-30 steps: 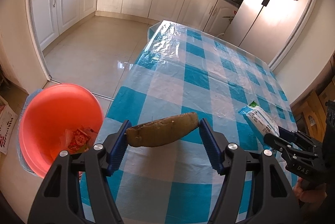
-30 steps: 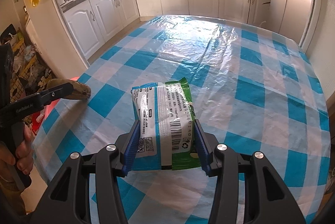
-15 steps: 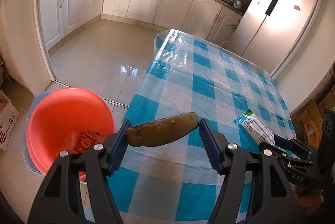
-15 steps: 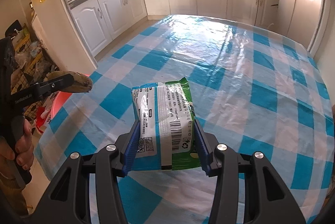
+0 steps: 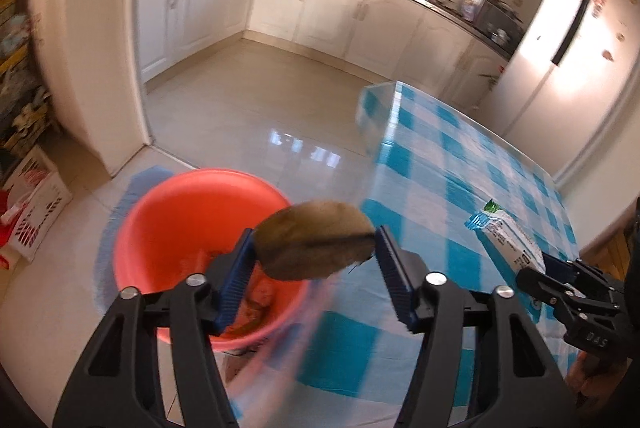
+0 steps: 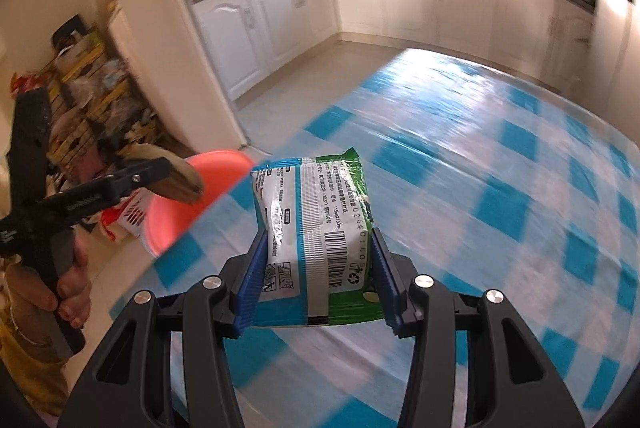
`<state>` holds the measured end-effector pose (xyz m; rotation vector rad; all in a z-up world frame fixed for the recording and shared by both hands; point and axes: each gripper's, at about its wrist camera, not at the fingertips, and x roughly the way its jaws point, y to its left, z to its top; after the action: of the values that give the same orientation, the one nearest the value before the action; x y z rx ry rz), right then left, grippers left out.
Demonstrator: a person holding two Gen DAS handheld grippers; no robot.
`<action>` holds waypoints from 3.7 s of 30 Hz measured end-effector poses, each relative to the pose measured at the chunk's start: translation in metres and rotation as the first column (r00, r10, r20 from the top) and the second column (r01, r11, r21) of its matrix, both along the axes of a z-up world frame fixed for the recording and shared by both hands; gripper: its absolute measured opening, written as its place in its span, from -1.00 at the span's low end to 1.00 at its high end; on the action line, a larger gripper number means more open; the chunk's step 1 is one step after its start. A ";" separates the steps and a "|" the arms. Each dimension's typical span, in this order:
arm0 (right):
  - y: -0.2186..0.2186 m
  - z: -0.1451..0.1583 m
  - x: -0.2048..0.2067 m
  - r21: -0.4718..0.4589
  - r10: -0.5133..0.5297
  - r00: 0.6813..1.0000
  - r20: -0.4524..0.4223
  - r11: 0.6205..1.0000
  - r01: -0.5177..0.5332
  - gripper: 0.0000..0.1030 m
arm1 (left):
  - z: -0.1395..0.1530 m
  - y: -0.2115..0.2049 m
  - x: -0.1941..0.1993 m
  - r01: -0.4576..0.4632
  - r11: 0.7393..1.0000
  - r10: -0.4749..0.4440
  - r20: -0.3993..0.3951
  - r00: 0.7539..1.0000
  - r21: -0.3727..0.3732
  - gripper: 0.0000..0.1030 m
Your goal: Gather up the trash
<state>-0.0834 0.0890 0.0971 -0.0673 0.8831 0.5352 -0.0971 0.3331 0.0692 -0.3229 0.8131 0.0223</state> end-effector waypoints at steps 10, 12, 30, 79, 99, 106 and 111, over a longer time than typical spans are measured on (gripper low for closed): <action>0.101 -0.014 0.032 0.003 0.199 0.979 -0.037 0.980 -0.199 -0.02 | -0.029 0.062 0.019 -0.128 0.992 0.127 -0.051 0.991 -0.015 -0.11; 0.119 -0.021 0.038 -0.012 0.228 0.972 -0.053 0.973 -0.229 -0.02 | -0.036 0.072 0.019 -0.149 0.989 0.148 -0.060 0.987 -0.018 -0.11; 0.187 -0.049 0.068 0.022 0.283 0.952 -0.116 0.959 -0.282 0.50 | -0.064 0.111 -0.002 -0.280 0.960 0.281 -0.072 0.957 0.031 0.58; -0.176 0.171 -0.138 0.189 -0.560 0.716 0.416 0.824 0.534 0.77 | 0.181 -0.189 -0.083 0.020 0.968 -0.122 0.400 0.908 0.249 0.93; -0.186 0.193 -0.185 0.241 -0.612 0.621 0.490 0.780 0.578 0.80 | 0.213 -0.210 -0.127 0.018 0.955 -0.171 0.497 0.851 0.297 0.93; -0.194 0.193 -0.191 0.254 -0.641 0.587 0.494 0.753 0.607 0.81 | 0.214 -0.218 -0.131 0.041 0.953 -0.194 0.501 0.844 0.301 0.93; -0.199 0.193 -0.195 0.260 -0.660 0.558 0.503 0.731 0.631 0.81 | 0.217 -0.222 -0.133 0.060 0.953 -0.210 0.509 0.835 0.296 0.93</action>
<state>-0.2781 -0.1104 0.2902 0.1452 0.2430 -0.1836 -0.2304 0.1107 0.2862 -0.0016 0.2621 -0.0894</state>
